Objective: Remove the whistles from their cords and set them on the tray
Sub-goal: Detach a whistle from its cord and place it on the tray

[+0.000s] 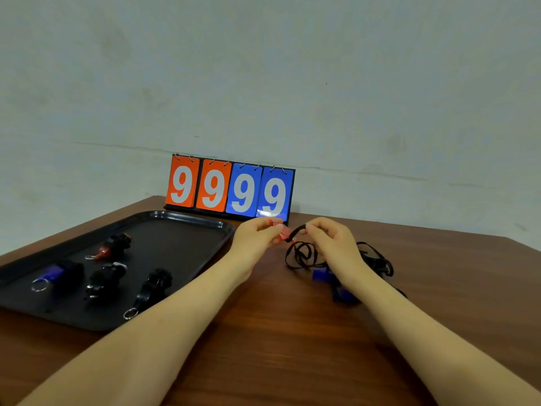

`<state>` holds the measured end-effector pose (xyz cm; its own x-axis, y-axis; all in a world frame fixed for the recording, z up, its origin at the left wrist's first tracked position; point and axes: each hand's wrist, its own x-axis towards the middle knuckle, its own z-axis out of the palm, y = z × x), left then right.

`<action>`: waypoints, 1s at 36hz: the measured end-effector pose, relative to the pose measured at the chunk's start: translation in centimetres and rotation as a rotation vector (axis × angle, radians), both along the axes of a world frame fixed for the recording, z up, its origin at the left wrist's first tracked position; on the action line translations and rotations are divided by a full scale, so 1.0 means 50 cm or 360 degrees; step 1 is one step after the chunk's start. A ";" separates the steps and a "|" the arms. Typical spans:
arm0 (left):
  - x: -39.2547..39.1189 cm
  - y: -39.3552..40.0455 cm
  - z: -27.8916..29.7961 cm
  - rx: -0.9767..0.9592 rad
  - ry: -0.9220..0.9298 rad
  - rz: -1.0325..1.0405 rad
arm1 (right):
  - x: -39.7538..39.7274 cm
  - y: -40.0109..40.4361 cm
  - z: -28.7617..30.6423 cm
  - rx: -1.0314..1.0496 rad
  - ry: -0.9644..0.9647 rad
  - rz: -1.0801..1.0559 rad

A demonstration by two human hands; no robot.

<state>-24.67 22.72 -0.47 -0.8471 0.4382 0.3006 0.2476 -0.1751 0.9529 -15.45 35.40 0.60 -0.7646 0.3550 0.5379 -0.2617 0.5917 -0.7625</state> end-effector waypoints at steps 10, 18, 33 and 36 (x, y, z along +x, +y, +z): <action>-0.008 -0.014 0.002 0.0496 -0.0419 -0.0006 | -0.001 -0.006 -0.010 0.0953 -0.0306 0.0029; 0.005 -0.001 0.004 0.0370 -0.0290 -0.0003 | -0.006 -0.006 -0.016 0.1033 -0.0484 0.0149; 0.007 -0.008 0.007 0.0026 0.0170 0.0095 | -0.003 0.009 0.004 -0.0178 -0.0092 -0.0079; 0.017 -0.004 0.010 -0.0089 0.0262 -0.0043 | -0.005 0.023 0.005 -0.0268 -0.0037 -0.0140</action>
<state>-23.82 22.51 0.02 -0.7762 0.4800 0.4087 0.3971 -0.1313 0.9084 -15.70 36.53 0.85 -0.7384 0.5043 0.4477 -0.1957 0.4751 -0.8579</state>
